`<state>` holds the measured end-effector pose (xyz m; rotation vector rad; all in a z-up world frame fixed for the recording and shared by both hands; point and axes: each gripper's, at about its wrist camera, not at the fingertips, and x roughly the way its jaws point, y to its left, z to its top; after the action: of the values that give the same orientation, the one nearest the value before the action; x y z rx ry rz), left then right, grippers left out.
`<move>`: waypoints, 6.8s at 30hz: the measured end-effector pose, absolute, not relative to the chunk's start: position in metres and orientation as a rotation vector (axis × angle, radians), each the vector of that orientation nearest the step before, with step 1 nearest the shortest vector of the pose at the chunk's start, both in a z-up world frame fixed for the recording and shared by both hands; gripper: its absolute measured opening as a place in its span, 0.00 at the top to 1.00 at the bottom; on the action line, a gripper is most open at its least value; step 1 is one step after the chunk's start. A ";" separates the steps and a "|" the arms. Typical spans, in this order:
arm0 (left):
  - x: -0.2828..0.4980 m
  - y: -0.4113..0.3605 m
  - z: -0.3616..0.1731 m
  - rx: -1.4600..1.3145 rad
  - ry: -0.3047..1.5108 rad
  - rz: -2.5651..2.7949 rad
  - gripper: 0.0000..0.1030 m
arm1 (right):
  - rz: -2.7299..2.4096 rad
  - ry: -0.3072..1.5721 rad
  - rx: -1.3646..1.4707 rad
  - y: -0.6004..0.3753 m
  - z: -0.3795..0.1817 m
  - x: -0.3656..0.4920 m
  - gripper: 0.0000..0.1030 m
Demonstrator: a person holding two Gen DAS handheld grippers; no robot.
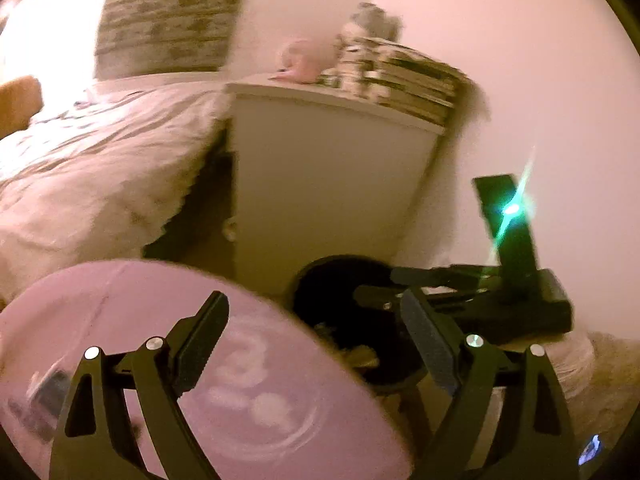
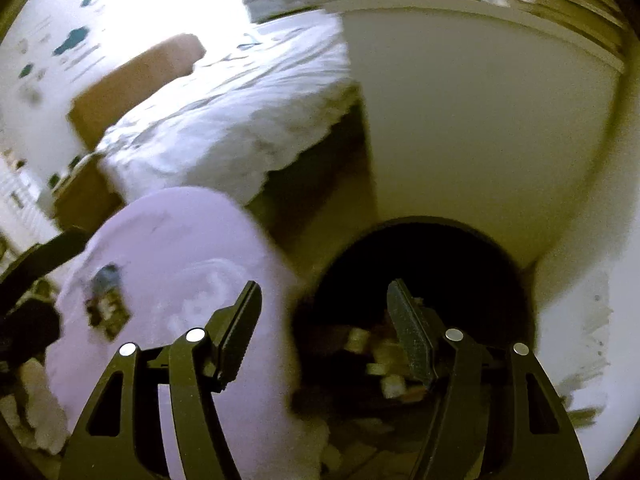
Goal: Collect trash
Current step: 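Move both open tools back over the table, then grasp the white spray nozzle with the left tool while the right tool grasps the black battery card, then carry the spray nozzle and battery card over the black trash bin, then open both tools to drop the nozzle and card into the bin, then move both open tools back over the table, then grasp the dark PROBIOTICS stick with the left tool while the right tool grasps the maroon tube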
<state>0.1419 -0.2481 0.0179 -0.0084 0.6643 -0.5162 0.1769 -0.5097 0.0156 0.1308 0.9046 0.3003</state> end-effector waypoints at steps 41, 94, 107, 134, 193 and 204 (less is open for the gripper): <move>0.207 0.000 -0.089 0.058 0.949 -0.296 0.67 | 0.822 0.953 -0.443 -0.202 -0.049 0.165 0.40; 0.203 -0.348 -0.047 -0.050 0.903 -0.812 0.73 | 0.201 0.964 0.268 -0.608 -0.027 0.195 0.42; 0.216 -0.371 -0.076 -0.057 0.986 -0.817 0.73 | 0.126 1.001 0.318 -0.634 -0.053 0.200 0.42; 0.218 -0.388 -0.066 0.037 0.926 -0.729 0.25 | 0.063 1.024 0.400 -0.650 -0.073 0.204 0.36; 0.153 0.032 -0.076 -0.325 0.954 0.059 0.49 | 0.852 0.843 -0.284 -0.194 -0.005 0.156 0.55; 0.155 0.028 -0.084 -0.214 0.915 0.077 0.63 | 0.864 0.845 -0.421 -0.146 -0.031 0.164 0.66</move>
<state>0.1552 0.0281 -0.0842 -0.2142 0.9154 0.0771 0.1644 -0.1456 -0.0310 -0.4210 0.8455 0.8641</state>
